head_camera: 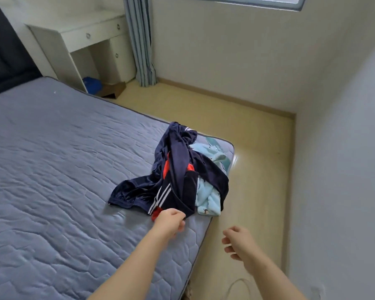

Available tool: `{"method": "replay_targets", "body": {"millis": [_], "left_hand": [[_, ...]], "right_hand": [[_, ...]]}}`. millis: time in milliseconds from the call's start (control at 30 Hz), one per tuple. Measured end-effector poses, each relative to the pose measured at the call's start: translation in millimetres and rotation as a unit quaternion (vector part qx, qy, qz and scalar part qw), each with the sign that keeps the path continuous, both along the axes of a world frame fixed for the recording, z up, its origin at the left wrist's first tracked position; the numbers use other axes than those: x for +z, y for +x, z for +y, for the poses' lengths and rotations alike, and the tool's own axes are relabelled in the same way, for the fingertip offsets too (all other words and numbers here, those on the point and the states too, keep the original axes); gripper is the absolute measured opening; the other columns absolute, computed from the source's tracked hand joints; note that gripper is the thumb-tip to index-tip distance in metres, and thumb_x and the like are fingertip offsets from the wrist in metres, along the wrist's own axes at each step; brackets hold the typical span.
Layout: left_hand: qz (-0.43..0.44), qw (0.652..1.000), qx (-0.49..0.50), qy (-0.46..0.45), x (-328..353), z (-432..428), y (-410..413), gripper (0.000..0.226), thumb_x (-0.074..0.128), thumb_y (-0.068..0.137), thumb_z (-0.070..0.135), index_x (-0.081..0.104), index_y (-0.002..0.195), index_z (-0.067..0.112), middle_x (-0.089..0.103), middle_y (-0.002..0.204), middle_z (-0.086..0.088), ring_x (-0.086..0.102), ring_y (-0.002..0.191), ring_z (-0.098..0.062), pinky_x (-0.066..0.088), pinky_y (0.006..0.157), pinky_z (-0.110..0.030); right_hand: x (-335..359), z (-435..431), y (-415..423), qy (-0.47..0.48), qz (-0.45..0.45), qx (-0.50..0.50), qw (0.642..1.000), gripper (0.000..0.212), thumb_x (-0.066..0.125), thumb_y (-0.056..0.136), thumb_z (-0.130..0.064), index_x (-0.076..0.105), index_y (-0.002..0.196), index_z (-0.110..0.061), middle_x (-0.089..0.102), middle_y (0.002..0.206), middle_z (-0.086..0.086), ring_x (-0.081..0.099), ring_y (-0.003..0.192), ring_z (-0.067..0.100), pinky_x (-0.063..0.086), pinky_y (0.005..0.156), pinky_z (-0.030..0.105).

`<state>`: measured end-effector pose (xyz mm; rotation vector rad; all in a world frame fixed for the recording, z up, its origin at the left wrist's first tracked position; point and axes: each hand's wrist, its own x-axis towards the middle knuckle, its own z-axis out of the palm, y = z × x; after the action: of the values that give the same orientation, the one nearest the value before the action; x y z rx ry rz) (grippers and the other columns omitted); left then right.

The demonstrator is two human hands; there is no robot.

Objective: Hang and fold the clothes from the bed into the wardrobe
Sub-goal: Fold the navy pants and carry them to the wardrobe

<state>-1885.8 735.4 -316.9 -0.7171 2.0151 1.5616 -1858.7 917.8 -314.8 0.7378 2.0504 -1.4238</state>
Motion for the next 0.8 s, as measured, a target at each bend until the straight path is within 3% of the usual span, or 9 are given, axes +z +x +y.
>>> {"method": "replay_targets", "body": {"millis": [133,333,600,800], "left_hand": [[-0.032,0.999,0.039,-0.012,-4.1,-12.9,-57.1,0.016,0.047,0.093,0.018,0.056,0.081,0.02,0.059,0.075,0.001,0.054,0.061,-0.01,0.035,0.054,-0.023],[-0.105,0.989,0.104,-0.002,-30.6,-21.7,-104.9,0.015,0.044,0.092,0.015,0.052,0.08,0.018,0.052,0.073,0.0,0.045,0.058,-0.012,0.026,0.05,-0.02],[-0.201,0.945,0.258,-0.009,-91.4,-15.0,-169.9,0.012,0.042,0.093,0.015,0.053,0.09,0.017,0.054,0.074,0.001,0.049,0.06,-0.01,0.03,0.052,-0.021],[-0.279,0.909,0.308,0.011,-141.5,4.2,-223.9,0.021,0.041,0.093,0.01,0.048,0.075,0.017,0.047,0.068,0.0,0.04,0.054,-0.013,0.025,0.05,-0.022]], "right_hand": [[-3.9,-16.0,-66.9,-0.033,0.01,0.017,0.999,0.014,0.042,0.089,-0.005,0.051,0.079,-0.01,0.048,0.066,0.003,0.039,0.049,0.012,0.031,0.042,0.017],[-37.5,-28.8,-145.8,-0.038,-0.047,0.094,0.994,0.015,0.045,0.09,-0.01,0.047,0.075,-0.011,0.048,0.065,0.002,0.037,0.05,0.013,0.027,0.045,0.02],[-95.4,-33.0,-256.6,-0.001,-0.146,0.235,0.961,0.012,0.044,0.088,-0.01,0.055,0.083,-0.011,0.055,0.073,0.003,0.047,0.058,0.016,0.033,0.053,0.022],[-130.2,-31.7,-341.8,0.022,-0.162,0.271,0.949,0.015,0.042,0.091,-0.007,0.054,0.083,-0.007,0.056,0.072,0.005,0.048,0.057,0.016,0.04,0.05,0.019]]}}
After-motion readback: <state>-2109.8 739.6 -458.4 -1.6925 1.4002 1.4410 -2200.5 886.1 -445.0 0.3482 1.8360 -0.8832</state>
